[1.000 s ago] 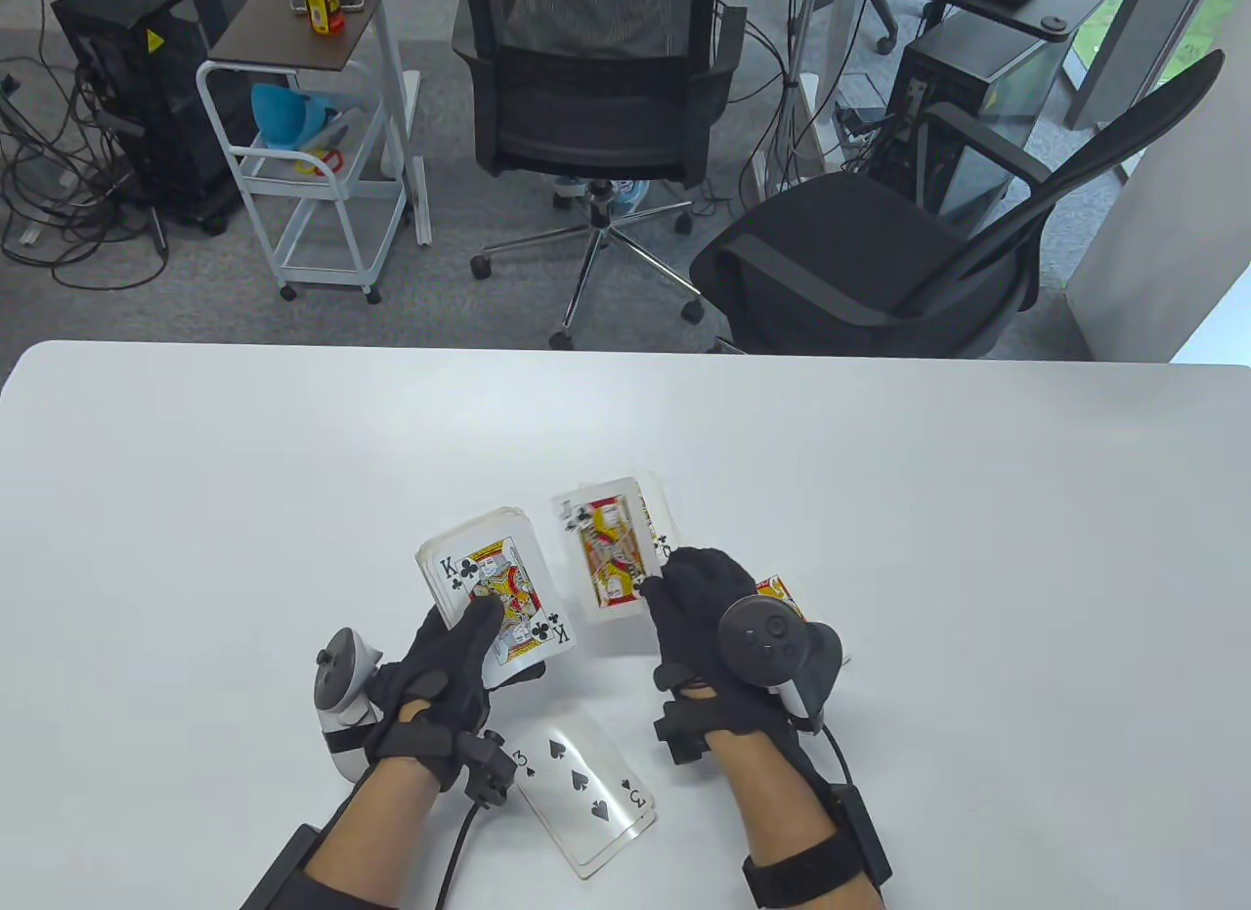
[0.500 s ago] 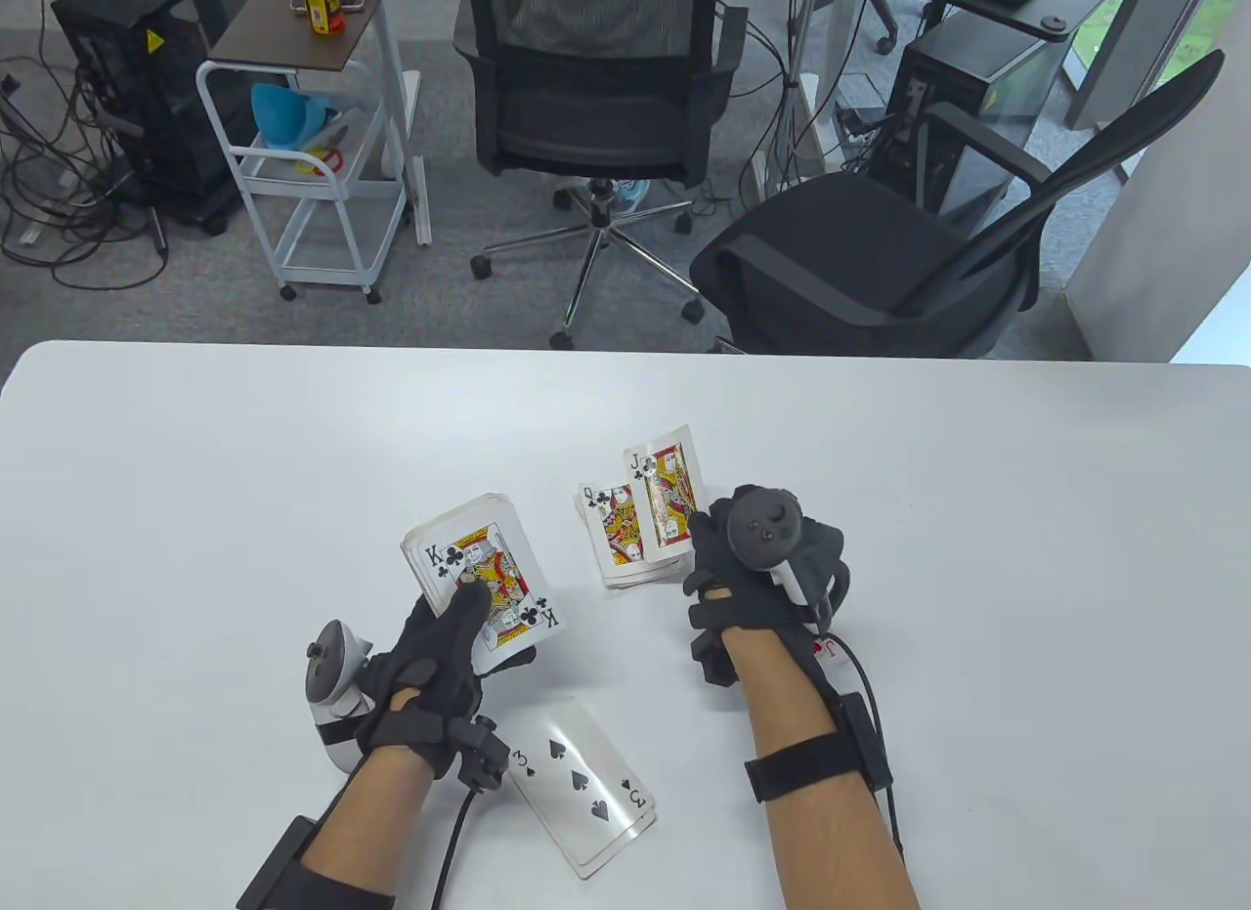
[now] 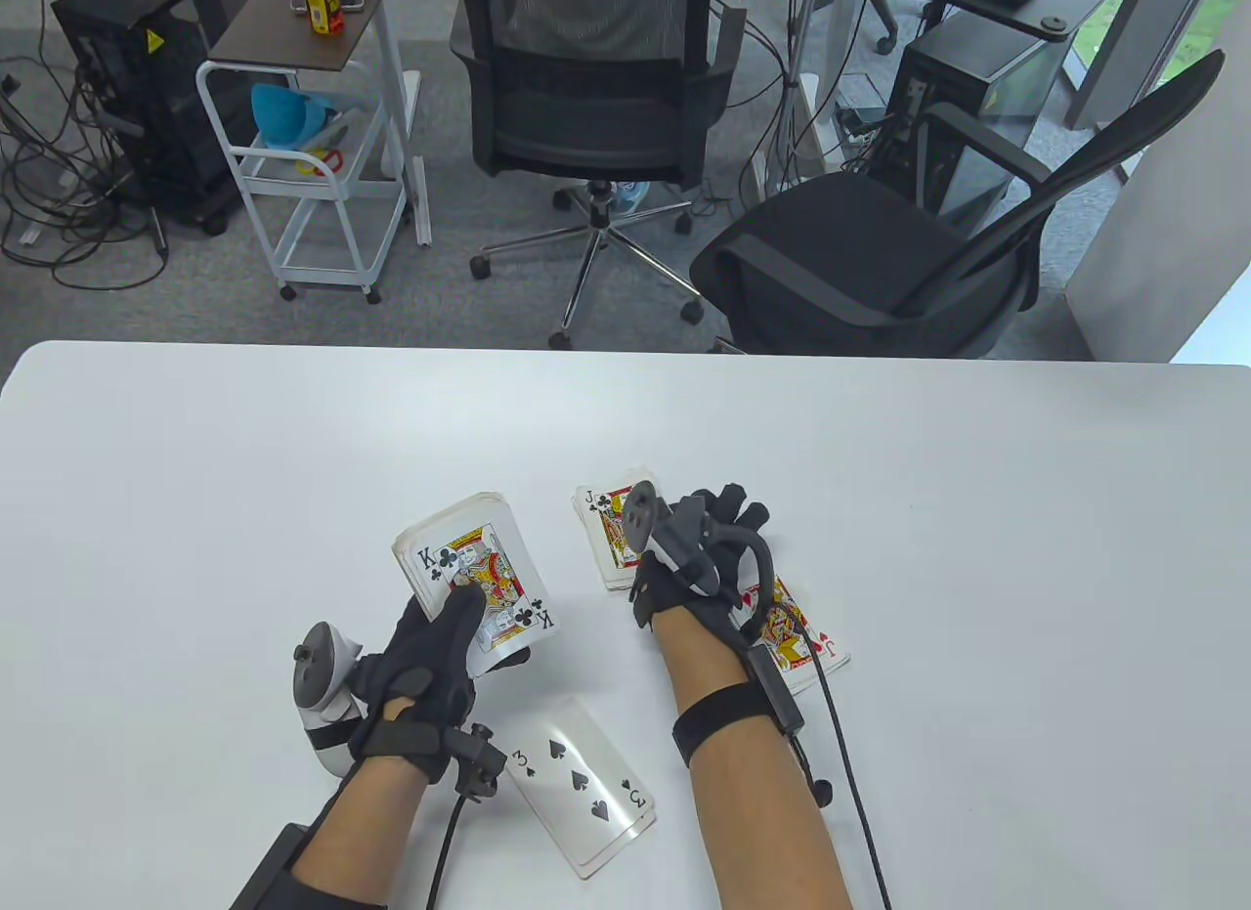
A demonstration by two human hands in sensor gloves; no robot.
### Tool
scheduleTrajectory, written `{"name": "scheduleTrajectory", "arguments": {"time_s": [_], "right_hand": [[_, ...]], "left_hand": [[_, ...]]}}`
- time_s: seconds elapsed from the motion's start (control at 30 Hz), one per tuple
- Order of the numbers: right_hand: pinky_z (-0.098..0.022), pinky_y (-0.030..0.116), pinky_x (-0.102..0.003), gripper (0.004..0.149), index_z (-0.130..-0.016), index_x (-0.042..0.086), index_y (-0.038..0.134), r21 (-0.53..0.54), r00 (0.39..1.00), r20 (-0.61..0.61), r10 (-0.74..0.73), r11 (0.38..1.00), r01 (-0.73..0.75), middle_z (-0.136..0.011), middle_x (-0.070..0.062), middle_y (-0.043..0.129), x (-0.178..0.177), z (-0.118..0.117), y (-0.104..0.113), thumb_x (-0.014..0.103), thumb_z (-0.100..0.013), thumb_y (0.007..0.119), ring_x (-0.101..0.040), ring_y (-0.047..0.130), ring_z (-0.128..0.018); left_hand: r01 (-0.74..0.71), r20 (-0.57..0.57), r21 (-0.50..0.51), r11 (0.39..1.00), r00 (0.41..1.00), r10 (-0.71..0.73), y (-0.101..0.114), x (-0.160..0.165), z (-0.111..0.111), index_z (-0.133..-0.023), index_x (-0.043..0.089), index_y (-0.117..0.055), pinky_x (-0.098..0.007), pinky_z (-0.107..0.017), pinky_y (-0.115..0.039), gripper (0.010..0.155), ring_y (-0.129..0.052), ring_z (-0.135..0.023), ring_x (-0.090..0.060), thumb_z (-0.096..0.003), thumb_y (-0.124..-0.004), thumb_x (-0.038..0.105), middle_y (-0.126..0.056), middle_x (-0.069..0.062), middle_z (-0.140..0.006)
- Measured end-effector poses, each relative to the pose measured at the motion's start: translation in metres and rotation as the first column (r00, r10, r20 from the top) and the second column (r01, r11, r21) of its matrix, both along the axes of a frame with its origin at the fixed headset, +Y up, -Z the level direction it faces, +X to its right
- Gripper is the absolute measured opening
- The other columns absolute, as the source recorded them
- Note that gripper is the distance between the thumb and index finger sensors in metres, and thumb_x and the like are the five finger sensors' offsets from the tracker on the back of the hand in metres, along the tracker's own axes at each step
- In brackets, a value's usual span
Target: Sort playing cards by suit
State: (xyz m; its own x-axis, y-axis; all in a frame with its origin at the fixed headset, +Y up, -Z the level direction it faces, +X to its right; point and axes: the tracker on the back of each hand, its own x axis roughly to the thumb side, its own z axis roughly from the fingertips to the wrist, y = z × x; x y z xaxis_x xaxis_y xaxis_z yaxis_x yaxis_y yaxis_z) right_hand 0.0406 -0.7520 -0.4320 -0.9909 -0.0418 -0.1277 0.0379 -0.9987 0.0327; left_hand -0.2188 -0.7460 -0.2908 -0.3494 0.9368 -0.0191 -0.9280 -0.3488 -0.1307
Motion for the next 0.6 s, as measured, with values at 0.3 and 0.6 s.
{"name": "scheduleTrajectory", "arguments": {"time_s": [0.3,0.6], "right_hand": [[-0.066,0.027,-0.076,0.041,-0.078,0.010,0.082,0.179,0.912,-0.218,-0.348,0.904,0.388,-0.105,-0.022,0.060,0.012,0.055,0.053,0.044,-0.056,0.083,-0.054,0.037,-0.102],[-0.067,0.030,-0.075,0.044,-0.074,0.008,0.086,0.263,0.641,-0.524,-0.561,0.609,0.748,-0.101,-0.020,0.068,0.010,0.129,0.057,0.048,-0.056,0.077,-0.053,0.044,-0.101]], "left_hand": [[0.026,0.025,-0.018,1.000,0.999,-0.025,-0.005,0.009,0.000,-0.108,0.025,-0.054,-0.043,-0.054,-0.090,0.060,-0.088,-0.090,-0.031,-0.0584,-0.079,0.050,-0.074,-0.002,-0.104],[0.078,0.045,-0.048,0.996,0.996,-0.076,-0.013,0.015,0.001,-0.108,0.025,-0.054,-0.044,-0.054,-0.090,0.060,-0.089,-0.089,-0.031,-0.0583,-0.079,0.049,-0.074,-0.002,-0.104]]}}
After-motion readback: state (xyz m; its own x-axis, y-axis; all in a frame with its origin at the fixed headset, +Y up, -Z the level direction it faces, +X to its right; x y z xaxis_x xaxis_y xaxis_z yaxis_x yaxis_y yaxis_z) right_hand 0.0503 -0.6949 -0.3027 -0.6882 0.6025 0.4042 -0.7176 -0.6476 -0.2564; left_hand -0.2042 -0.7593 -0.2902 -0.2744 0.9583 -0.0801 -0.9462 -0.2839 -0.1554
